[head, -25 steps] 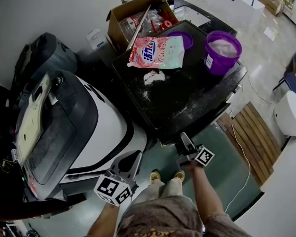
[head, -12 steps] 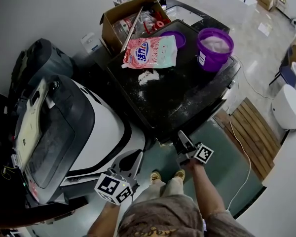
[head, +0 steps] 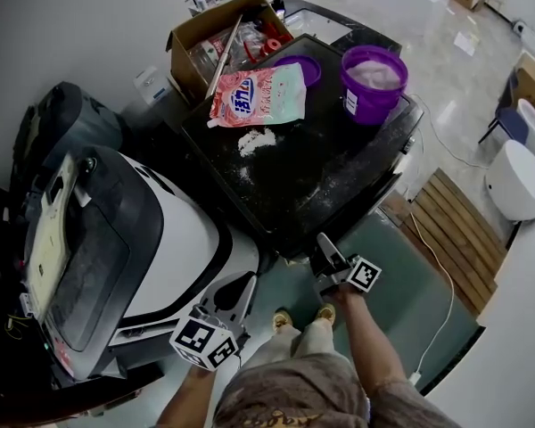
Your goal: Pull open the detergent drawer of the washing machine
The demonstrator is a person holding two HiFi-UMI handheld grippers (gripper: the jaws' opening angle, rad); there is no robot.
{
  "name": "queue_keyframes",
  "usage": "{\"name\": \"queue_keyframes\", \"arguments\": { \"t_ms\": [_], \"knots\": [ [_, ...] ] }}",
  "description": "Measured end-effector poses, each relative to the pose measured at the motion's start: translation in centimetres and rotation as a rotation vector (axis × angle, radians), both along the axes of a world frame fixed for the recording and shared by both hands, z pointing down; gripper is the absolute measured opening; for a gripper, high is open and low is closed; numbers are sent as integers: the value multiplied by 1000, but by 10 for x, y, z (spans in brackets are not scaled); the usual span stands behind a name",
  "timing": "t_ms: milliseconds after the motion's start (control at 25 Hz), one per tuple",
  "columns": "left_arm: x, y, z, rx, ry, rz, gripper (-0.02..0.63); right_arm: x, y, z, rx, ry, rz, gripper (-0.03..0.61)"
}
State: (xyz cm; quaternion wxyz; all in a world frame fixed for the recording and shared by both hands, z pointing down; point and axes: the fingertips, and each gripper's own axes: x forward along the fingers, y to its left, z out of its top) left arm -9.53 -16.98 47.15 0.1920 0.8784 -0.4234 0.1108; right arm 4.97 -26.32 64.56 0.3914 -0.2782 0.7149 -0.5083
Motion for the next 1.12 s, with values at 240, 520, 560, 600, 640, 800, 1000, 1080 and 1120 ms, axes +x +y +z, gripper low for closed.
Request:
{"name": "queue_keyframes", "arguments": {
  "t_ms": [240,520,560,600,640,800,1000,1080,1120],
  "knots": [
    [-6,1,4,-9,-5,-5,23,1,-5,1,6,-76,25,374],
    [-4,3,2,-13,-8,-5,23,4,-3,3,-18,-110,27,356],
    [-3,3,2,-13,-7,-5,23,5,-2,3,-18,-111,28,356],
    [-2,4,2,-11,-6,0,23,6,0,2,-15,-110,28,356],
    [-2,5,3,-8,-5,7,23,7,2,2,-12,-108,27,356],
    [1,7,3,-14,0,5,23,10,7,1,-19,-104,23,359],
    [7,8,4,-6,10,33,23,16,15,2,-24,-99,26,362],
    [10,8,3,-6,11,39,23,19,19,1,-26,-100,29,362],
    [11,8,3,-7,12,42,23,20,21,1,-25,-100,30,362]
  ]
}}
